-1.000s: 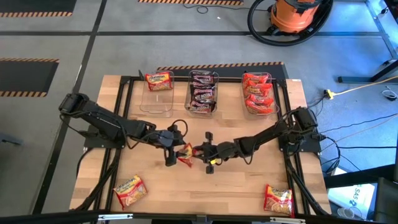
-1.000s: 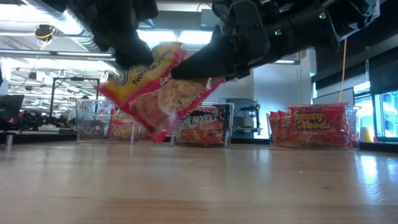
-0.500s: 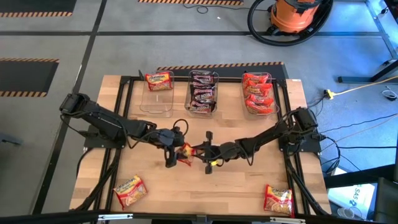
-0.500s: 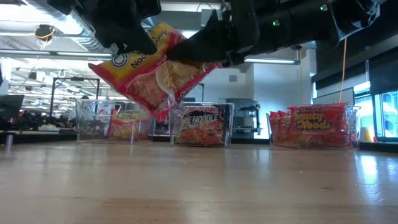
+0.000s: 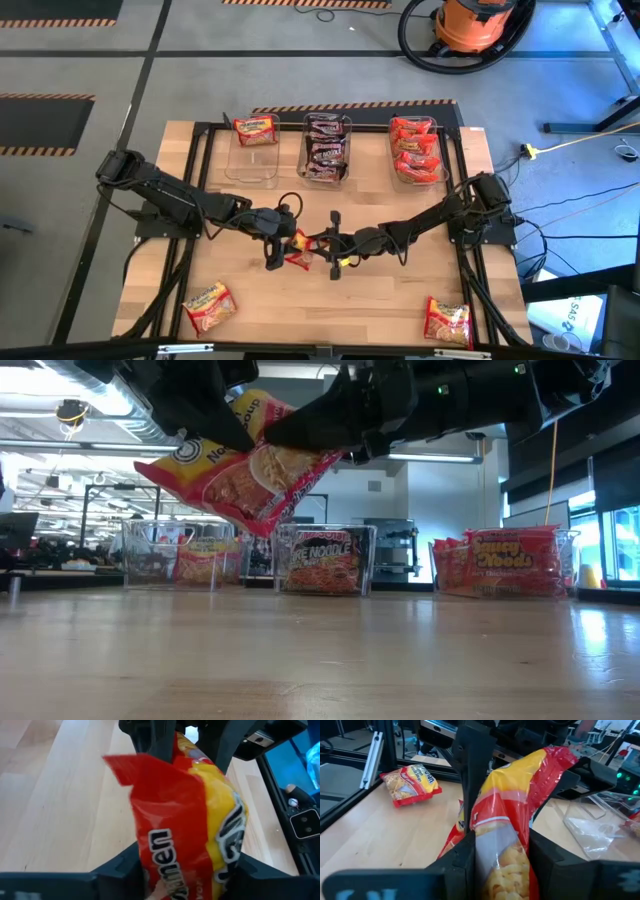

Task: Sort Maruchan noodles
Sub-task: Put the red noodle pack into the left transparent bin

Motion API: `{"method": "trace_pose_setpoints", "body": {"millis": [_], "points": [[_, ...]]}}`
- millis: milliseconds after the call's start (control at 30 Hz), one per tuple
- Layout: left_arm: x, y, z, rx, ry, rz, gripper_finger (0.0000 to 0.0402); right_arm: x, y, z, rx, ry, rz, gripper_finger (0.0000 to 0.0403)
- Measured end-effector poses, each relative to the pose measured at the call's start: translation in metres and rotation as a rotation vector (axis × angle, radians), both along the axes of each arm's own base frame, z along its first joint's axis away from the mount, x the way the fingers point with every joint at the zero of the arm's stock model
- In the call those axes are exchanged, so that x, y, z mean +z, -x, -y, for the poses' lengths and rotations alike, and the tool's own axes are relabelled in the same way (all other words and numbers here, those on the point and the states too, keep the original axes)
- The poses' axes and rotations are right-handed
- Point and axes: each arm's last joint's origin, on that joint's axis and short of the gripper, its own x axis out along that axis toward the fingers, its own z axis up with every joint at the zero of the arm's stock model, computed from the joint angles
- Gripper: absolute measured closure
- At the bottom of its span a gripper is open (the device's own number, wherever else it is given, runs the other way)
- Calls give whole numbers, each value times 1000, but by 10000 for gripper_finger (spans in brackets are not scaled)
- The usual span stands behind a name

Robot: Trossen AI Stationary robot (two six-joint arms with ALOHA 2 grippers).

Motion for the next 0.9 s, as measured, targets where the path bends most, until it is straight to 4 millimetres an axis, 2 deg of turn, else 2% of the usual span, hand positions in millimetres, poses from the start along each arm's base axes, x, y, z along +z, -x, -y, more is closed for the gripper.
{"method": "trace_pose_setpoints", "body": {"millis": [200,367,500,633,733,900], "points": [[0,0,-2,3,-4,-7,275,1,0,0,-8,-46,7,285],[-1,1,-7,15,-19,-28,289,1,1,1,-21,-44,-14,229],[-4,4,-11,27,-33,-78,299,22,9,3,-21,-30,-46,181],[-5,10,-18,40,-55,-128,314,35,23,7,-28,-18,-150,153],[0,16,-25,57,-81,-174,324,41,31,10,-28,-29,-210,145],[28,27,-34,102,-189,-236,336,31,36,11,-26,-37,-317,143]]}}
